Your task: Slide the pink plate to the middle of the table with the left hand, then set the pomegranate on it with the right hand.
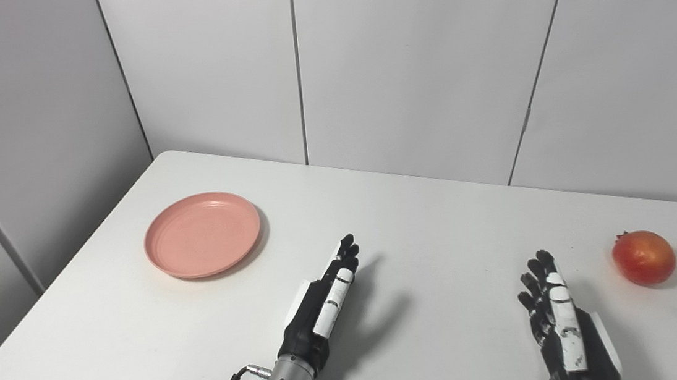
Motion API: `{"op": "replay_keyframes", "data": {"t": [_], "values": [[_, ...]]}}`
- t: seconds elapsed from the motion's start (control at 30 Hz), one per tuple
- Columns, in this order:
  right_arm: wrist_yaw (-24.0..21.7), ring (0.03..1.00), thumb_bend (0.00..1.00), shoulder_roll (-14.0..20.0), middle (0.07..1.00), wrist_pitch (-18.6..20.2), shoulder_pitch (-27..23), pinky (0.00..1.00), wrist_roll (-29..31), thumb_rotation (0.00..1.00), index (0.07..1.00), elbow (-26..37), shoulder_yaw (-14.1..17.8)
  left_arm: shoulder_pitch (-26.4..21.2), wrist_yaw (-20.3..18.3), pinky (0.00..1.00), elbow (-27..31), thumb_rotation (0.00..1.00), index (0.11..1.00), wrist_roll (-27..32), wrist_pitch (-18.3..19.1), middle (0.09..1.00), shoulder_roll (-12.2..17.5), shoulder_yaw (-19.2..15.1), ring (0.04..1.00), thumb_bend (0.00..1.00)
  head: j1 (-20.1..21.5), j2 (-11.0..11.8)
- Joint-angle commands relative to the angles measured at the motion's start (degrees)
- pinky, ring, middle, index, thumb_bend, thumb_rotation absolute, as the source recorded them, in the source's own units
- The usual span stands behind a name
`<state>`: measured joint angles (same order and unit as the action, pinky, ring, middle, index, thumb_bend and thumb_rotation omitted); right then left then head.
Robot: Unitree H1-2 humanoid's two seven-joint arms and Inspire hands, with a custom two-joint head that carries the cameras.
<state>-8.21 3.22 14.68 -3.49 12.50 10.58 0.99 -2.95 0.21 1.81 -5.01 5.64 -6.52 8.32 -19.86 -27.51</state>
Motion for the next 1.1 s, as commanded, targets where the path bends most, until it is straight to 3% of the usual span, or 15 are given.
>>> {"op": "replay_keyframes", "data": {"t": [0.0,0.37,0.53,1.07], "values": [[-0.2,1.0,0.16,0.0,1.0,-2.3,-1.5,1.0,0.2,1.0,1.0,1.5,0.2,-2.0,0.2,1.0,1.4,1.0,1.0,-0.3,-1.2,1.0,-0.7,0.4,0.996,0.41,-0.2,0.0],[0.4,1.0,0.13,-0.3,1.0,-1.4,-1.7,1.0,0.2,1.0,1.0,1.8,0.2,-3.4,0.0,0.95,5.6,1.0,0.973,-1.8,-1.5,0.979,0.5,-0.2,0.968,0.45,-1.0,0.2],[0.4,1.0,0.13,-0.2,1.0,-1.7,-1.7,1.0,-0.1,1.0,1.0,1.5,0.0,-4.5,0.1,0.95,9.8,1.0,0.967,-2.0,0.2,0.975,0.9,-0.9,0.959,0.42,-1.1,0.3],[0.3,1.0,0.12,-0.4,1.0,-2.4,-1.9,1.0,-0.1,1.0,1.0,0.7,-0.3,-10.4,0.2,0.98,15.3,1.0,0.976,-0.3,2.8,0.98,4.4,-6.0,0.97,0.44,-1.9,1.1]]}}
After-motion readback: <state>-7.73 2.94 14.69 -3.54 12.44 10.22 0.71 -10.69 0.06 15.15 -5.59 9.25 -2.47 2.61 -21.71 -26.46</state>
